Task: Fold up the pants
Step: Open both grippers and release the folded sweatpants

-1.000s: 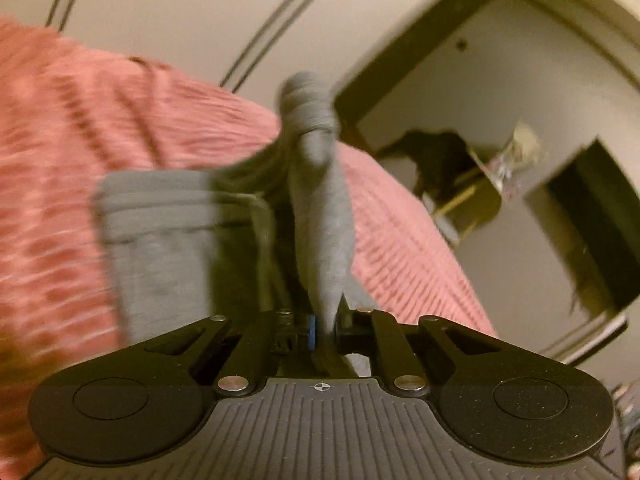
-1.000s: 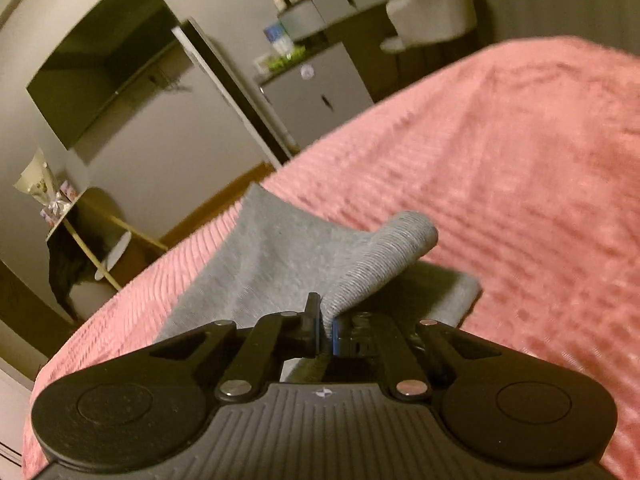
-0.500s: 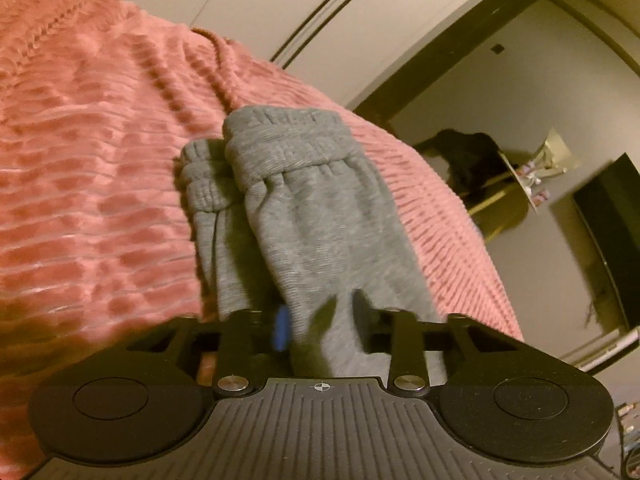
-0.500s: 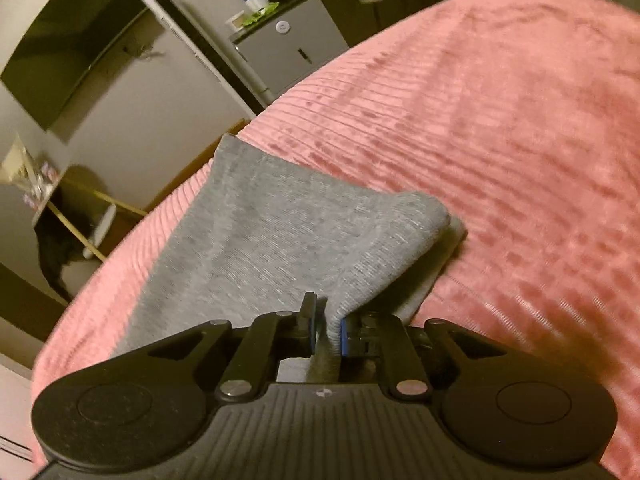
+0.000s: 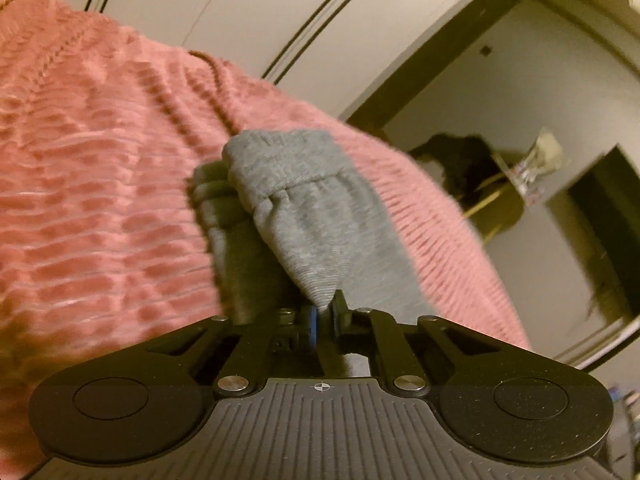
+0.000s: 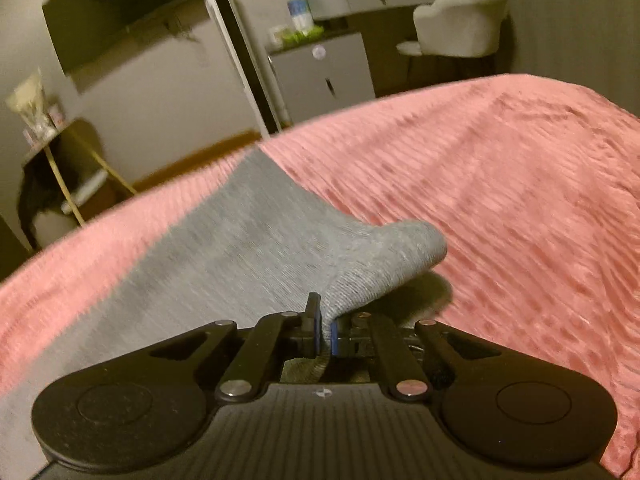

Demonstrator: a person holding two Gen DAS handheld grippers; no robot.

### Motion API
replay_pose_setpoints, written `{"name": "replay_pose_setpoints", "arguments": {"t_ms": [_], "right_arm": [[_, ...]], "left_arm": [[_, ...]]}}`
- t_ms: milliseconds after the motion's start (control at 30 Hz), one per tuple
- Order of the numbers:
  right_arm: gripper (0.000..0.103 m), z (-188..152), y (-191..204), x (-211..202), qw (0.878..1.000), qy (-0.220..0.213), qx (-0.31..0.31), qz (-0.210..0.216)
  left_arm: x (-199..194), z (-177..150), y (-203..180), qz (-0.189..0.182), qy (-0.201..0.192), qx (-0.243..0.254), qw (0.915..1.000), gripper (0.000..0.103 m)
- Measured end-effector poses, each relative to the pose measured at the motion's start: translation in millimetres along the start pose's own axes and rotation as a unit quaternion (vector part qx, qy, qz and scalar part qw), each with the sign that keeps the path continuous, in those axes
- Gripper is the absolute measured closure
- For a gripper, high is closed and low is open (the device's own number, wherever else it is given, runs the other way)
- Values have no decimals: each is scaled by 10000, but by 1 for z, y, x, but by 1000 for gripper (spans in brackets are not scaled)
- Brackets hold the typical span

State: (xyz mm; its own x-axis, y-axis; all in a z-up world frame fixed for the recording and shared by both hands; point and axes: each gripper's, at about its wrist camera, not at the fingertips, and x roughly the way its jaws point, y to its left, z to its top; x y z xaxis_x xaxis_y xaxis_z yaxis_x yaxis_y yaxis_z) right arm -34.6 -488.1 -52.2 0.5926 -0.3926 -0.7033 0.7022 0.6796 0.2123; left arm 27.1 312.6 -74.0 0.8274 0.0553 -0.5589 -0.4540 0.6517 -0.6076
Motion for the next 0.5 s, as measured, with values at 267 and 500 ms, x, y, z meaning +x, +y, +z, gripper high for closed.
{"name": "replay_pose_setpoints", "arguments": {"t_ms": [267, 500], "right_arm": [[76, 22, 4, -34, 9974, -447, -95, -562], [69, 13, 141, -53, 9762, -550, -1523, 1442]], "left_arm": [[-21, -1, -18, 1172, -481, 717, 9893, 42], [-7, -22, -80, 950, -809, 1845, 9749, 22]]}}
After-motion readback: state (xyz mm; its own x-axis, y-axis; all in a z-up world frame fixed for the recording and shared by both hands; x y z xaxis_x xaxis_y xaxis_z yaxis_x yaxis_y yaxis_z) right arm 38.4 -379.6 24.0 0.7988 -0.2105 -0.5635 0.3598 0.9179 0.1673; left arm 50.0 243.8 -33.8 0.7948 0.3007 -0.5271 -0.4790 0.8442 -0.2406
